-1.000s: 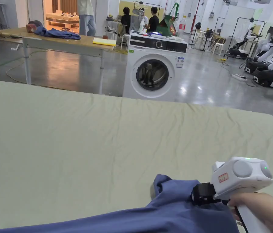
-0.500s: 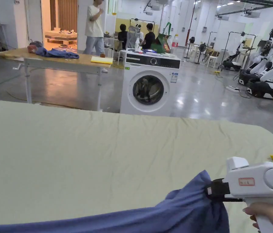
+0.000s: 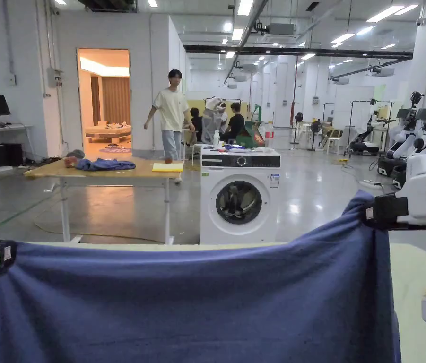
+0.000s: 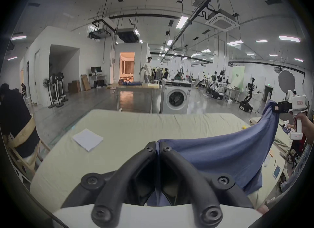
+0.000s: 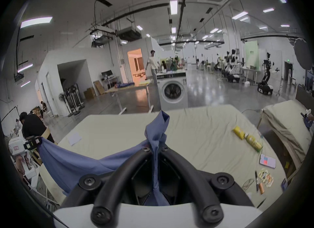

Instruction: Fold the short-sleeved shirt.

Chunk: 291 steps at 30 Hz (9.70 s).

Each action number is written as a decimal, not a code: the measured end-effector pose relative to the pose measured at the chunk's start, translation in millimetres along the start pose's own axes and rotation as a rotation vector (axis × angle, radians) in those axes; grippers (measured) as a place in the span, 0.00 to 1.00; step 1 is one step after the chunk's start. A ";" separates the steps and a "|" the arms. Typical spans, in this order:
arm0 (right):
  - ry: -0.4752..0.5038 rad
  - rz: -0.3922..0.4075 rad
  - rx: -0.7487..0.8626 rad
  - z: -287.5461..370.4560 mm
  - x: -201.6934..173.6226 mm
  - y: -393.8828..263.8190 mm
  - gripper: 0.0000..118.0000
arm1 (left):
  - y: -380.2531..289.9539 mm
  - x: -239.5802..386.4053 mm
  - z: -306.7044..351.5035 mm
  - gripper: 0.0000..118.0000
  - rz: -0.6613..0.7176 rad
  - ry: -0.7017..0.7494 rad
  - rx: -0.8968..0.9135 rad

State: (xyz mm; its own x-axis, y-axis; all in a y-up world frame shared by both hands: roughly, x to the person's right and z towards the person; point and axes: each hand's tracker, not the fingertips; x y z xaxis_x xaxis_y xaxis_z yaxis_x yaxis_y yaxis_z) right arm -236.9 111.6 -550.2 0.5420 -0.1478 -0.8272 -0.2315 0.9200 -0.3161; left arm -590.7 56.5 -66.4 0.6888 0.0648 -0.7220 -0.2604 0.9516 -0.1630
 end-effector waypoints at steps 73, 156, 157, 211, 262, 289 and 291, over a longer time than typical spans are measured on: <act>-0.063 -0.031 -0.509 95.5 43.8 -413.9 0.98 | -345.9 -44.7 94.2 0.68 -0.115 0.043 -0.482; -0.044 -0.069 -0.572 119.4 50.8 -393.3 0.04 | -305.3 5.9 122.3 0.00 0.124 -0.019 -0.534; -0.041 -0.076 -0.563 125.2 53.1 -390.9 0.04 | -303.3 4.3 125.6 0.00 0.124 -0.023 -0.535; 0.016 -0.111 0.351 113.3 -76.9 -339.9 0.00 | -276.1 29.0 143.3 0.00 0.138 0.098 0.275; -0.217 -0.013 -0.734 -79.2 88.2 -357.4 0.64 | -299.3 13.9 -19.1 0.00 0.021 0.031 -0.541; -0.069 -0.075 -0.732 63.9 60.6 -382.8 0.09 | -315.7 -29.4 57.4 0.24 0.029 -0.101 -0.737; -0.107 -0.093 -0.653 62.3 57.4 -394.0 0.40 | -326.8 -32.7 62.5 0.62 0.036 -0.185 -0.659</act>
State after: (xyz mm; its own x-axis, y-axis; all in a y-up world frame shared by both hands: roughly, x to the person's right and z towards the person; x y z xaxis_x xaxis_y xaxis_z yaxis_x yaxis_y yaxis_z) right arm -64.2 -236.8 -444.2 0.6530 -0.1480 -0.7428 -0.6031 0.4916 -0.6281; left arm -485.9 -237.9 52.5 0.7612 0.1991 -0.6172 -0.6021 0.5707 -0.5584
